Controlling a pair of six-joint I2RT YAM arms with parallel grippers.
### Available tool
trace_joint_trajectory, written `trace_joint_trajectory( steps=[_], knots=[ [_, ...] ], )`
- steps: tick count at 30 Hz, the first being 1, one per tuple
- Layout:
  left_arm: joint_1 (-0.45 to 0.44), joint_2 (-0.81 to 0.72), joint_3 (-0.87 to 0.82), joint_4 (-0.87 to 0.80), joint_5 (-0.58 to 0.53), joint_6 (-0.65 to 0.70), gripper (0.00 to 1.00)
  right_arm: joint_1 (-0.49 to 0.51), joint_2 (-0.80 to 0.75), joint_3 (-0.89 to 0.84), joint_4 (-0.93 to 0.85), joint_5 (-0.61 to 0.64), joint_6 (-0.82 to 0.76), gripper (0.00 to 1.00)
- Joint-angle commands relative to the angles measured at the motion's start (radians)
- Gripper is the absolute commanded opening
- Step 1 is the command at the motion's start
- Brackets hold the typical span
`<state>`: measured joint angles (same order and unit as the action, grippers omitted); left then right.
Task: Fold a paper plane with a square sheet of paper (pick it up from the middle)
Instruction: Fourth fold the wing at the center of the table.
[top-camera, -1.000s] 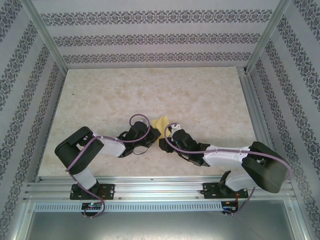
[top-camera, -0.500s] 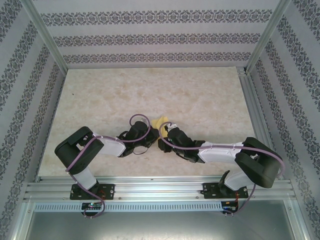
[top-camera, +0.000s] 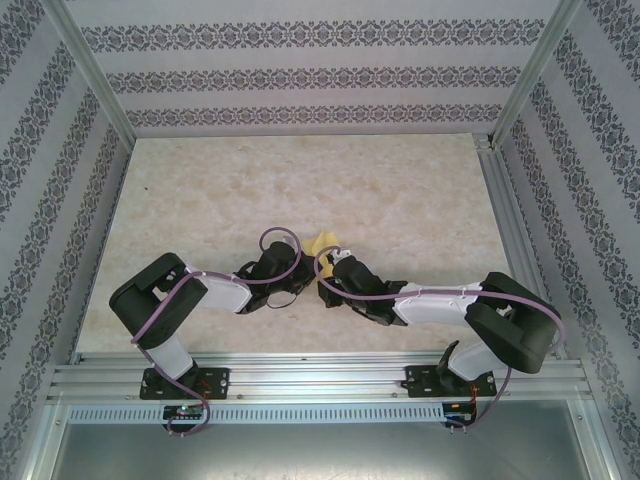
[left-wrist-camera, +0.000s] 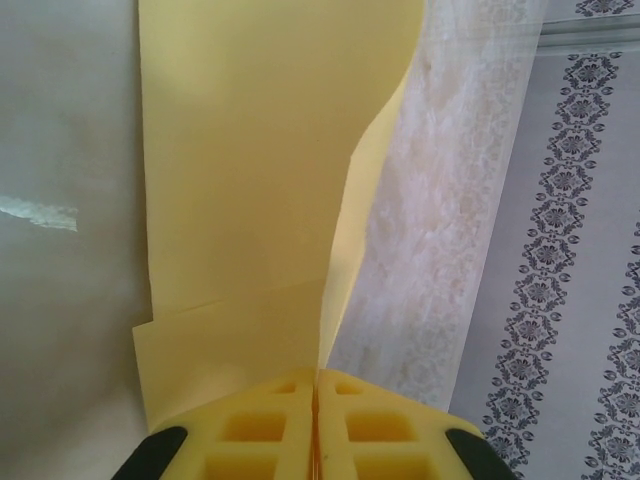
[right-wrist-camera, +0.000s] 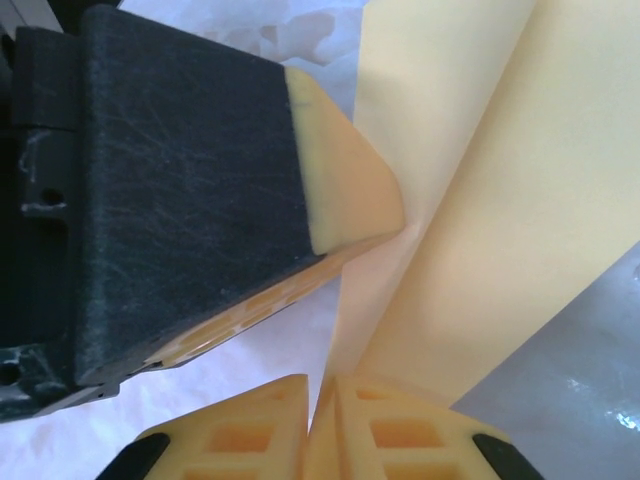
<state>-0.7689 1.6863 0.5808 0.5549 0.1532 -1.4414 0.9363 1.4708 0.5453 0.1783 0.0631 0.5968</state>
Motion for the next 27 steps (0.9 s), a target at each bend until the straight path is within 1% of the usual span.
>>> trace_joint_trajectory(
  steps=[1,9,14,19,24,27],
  knots=[
    [-0.014,-0.014,0.026,-0.033,0.011,0.024,0.14,0.009,0.01,0.023,0.012,0.039,-0.04,0.11],
    [0.003,-0.037,0.052,-0.108,0.018,0.076,0.3,0.013,0.008,0.015,-0.005,0.066,-0.137,0.08],
    [0.047,-0.028,0.071,-0.118,0.069,0.104,0.39,0.021,0.001,0.015,-0.035,0.091,-0.193,0.08],
    [0.065,0.018,0.124,-0.122,0.148,0.136,0.4,0.024,0.007,0.02,-0.031,0.092,-0.222,0.08],
    [0.066,0.033,0.146,-0.126,0.17,0.15,0.4,0.025,0.017,0.028,-0.044,0.101,-0.227,0.08],
    [0.066,0.032,0.157,-0.17,0.171,0.172,0.36,0.027,0.018,0.033,-0.051,0.105,-0.227,0.08]
  ],
)
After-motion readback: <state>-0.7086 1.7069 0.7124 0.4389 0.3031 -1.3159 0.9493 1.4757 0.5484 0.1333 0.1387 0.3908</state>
